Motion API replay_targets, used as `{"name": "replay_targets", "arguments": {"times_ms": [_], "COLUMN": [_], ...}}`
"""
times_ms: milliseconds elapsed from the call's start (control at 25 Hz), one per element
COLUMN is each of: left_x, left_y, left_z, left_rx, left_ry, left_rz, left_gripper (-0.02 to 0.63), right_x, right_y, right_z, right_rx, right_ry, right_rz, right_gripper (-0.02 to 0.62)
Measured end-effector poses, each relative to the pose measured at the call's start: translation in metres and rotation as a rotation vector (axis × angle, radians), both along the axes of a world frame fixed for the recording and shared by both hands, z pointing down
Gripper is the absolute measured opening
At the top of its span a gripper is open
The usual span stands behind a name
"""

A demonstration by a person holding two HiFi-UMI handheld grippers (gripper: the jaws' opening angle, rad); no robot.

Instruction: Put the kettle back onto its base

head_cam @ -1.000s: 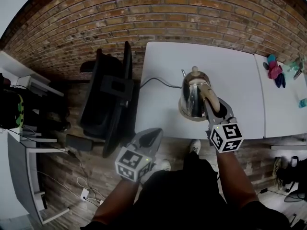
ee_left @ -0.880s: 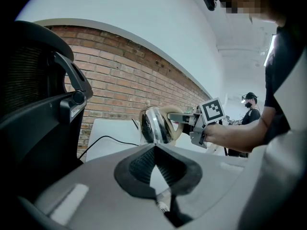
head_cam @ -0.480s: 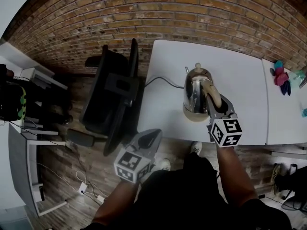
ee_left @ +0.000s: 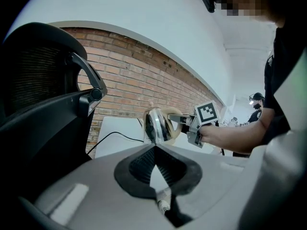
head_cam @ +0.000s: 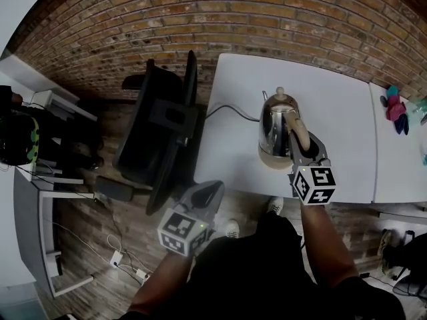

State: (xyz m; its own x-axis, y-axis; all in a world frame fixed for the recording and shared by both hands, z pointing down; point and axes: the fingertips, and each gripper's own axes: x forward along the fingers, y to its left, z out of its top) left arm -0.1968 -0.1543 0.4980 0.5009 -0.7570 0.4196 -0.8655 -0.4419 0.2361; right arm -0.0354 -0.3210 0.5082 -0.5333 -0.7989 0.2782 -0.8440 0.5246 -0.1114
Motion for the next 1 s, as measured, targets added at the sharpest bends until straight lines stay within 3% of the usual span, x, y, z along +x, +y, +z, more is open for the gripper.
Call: {"name": "replay_targets", "arguments": {"times_ms": [1000], "left_x": [0.010], "left_y": [0.025], "left_z": [-0.015], "left_rx": [0.049], "left_ry": [0.016], "left_rz": [0.084], "left_gripper": [0.000], "right_x": [0.030], "right_y": [0.064], "right_z": [0.065], "right_rx": [-0.185], "right_ry": [0.246], "right_rz": [-0.015], "right_gripper": [0.130]}}
